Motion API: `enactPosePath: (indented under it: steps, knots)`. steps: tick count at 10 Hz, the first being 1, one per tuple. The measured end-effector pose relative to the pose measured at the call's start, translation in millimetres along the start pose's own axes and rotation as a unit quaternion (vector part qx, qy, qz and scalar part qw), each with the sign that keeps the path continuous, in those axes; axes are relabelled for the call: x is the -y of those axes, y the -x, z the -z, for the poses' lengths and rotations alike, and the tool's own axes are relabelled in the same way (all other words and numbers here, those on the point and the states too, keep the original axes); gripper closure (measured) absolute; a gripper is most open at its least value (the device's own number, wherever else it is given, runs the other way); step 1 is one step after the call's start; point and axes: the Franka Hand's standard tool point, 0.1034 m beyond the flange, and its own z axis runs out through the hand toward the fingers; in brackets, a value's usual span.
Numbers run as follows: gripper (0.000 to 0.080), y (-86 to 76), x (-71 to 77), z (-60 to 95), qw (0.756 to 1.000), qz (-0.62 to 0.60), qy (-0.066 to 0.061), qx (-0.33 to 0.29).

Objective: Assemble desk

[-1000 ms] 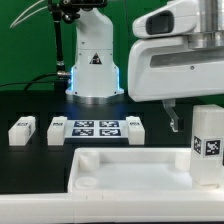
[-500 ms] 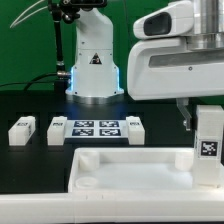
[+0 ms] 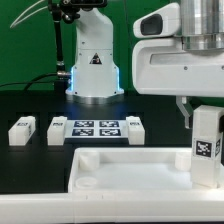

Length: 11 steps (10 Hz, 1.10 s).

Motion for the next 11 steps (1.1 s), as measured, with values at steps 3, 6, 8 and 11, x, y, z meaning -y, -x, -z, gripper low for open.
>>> enactPosePath:
  steps: [3,6,8,11]
  knots:
    - [0.0508,2.1,2.1,-0.7,0.963,-0.268,-0.016,0.027]
    - [0.0507,4.5,2.8,-2.3,0.948,-0.317,-0.018,0.030]
    - [0.0341,4.4,2.6,-2.2,0.962,-0.271,-0.018,0.027]
    - [0.0164,11.2,3.4,-3.6,1.000,-0.014,-0.011,0.018]
